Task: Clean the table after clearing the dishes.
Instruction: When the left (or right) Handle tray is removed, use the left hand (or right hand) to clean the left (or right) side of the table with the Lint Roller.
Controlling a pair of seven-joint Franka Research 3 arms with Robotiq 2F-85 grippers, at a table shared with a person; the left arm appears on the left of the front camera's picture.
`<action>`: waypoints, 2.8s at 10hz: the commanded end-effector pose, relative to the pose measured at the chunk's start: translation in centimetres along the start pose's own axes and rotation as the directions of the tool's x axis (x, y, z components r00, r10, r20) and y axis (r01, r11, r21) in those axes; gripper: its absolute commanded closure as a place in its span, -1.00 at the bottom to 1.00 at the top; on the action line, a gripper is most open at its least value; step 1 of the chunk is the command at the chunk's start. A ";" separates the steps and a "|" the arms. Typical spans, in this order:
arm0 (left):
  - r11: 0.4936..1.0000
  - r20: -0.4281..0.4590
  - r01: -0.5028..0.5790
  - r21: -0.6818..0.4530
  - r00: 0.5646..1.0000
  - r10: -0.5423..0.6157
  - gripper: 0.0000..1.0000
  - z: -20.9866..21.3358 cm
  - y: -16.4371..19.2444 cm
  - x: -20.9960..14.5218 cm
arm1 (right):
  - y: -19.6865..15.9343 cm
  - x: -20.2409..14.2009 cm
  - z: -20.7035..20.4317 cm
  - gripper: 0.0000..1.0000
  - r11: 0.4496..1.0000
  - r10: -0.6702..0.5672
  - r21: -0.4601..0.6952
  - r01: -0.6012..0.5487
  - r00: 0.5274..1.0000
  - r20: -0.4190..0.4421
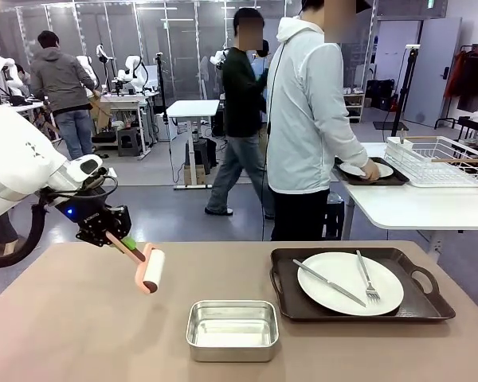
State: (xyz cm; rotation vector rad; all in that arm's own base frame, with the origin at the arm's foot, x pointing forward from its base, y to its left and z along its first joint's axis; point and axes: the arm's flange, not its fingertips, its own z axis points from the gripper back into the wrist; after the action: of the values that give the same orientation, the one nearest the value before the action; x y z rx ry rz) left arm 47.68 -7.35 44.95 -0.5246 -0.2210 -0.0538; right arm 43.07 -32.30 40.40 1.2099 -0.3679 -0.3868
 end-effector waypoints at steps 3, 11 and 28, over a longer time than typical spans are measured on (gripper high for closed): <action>0.981 -0.187 -0.117 -0.156 0.978 0.087 0.59 -1.1 4.4 4.3 | 0.3 -0.2 0.1 -1.00 1.000 0.003 0.002 -0.003 1.000 0.002; 0.943 -0.100 -0.108 -0.313 0.992 0.081 0.59 -5.7 11.7 3.0 | 0.3 -0.2 0.1 -1.00 1.000 0.003 0.002 -0.003 1.000 0.002; 0.970 0.145 -0.245 0.015 0.960 0.240 0.59 0.2 28.5 0.8 | 0.3 -0.2 0.1 -1.00 1.000 0.003 0.002 -0.003 1.000 0.002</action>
State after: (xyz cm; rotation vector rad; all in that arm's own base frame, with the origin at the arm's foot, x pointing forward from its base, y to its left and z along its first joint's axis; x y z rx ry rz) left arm 51.57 16.87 33.76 -0.7251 -0.2328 0.1388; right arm 43.07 -32.31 40.40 1.2099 -0.3679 -0.3869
